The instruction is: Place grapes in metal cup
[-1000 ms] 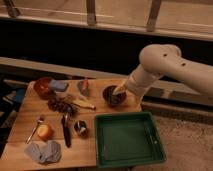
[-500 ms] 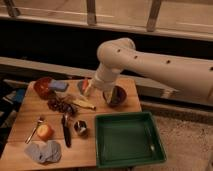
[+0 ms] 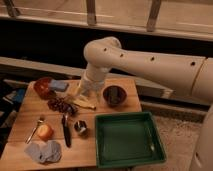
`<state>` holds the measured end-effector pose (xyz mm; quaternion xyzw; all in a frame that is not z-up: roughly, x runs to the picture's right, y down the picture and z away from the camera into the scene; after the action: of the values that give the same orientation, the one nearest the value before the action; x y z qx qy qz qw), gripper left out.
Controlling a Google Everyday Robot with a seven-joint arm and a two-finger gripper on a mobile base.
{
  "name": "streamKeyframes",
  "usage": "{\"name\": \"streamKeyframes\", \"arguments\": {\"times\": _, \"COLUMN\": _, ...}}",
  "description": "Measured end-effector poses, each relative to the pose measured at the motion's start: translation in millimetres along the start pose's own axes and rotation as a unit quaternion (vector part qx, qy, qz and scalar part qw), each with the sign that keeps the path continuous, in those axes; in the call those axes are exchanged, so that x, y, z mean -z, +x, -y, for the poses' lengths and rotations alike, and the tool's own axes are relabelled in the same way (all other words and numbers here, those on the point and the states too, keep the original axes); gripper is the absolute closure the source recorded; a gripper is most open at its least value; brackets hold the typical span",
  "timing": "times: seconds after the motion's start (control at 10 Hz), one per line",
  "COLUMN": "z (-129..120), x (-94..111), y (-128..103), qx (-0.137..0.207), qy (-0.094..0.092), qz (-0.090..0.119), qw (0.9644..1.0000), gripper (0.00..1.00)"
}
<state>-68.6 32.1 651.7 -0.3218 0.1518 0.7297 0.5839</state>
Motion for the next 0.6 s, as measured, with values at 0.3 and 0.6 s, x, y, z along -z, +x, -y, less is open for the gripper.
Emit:
{"name": "streamKeyframes", "arguments": {"times": 0.3, "z": 2.7, "x": 0.3, "y": -10.4, "qx": 0.017, "qy": 0.064, "qz": 0.042, "qw": 0.997, "gripper": 0.3}}
{"name": "streamKeyframes", "arguments": {"times": 0.6, "z": -27.5, "x": -12.8, "y": -34.9, "qx": 0.051, "qy": 0.06, "qz": 0.066, "qw": 0.9947, "gripper": 0.3}}
